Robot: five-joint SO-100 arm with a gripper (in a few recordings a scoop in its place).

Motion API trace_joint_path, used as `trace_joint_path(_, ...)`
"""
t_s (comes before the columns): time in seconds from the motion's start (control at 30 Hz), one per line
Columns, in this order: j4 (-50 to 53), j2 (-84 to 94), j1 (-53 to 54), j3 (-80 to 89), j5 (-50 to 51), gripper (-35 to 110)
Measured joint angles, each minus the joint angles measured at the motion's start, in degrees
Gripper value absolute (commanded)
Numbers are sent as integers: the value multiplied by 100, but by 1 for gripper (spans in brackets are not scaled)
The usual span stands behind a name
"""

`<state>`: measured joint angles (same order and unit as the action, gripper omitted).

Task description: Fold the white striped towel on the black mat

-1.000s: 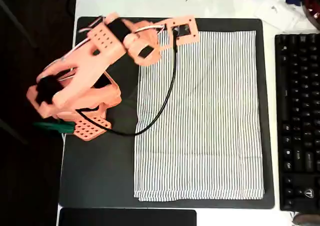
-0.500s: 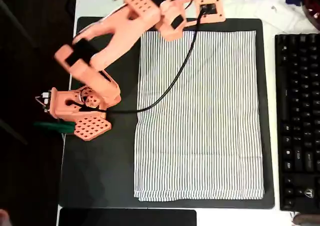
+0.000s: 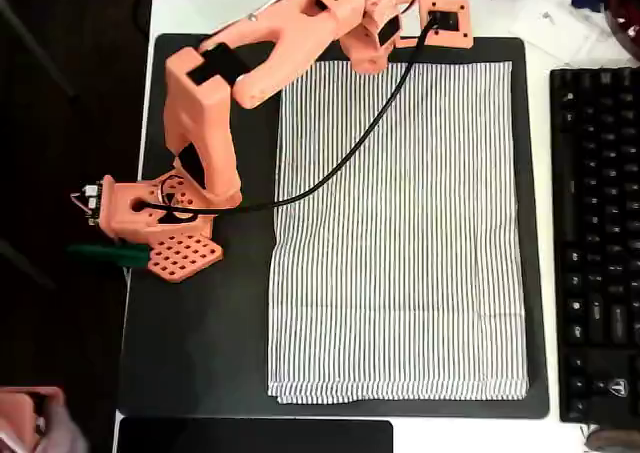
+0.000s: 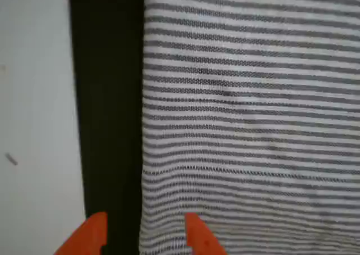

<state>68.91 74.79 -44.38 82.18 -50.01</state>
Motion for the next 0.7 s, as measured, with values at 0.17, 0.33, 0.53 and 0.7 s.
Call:
trace_joint_path(0.17,-237,-536,246,-79,0,18)
trace_joint_path(0.33,-580,-914,422,-79,-53,19)
trace_joint_path(0.53,-896,-1099,431,-176,-132,20)
trace_joint_path(0.7,-914,-1230,431,-272,-202,15)
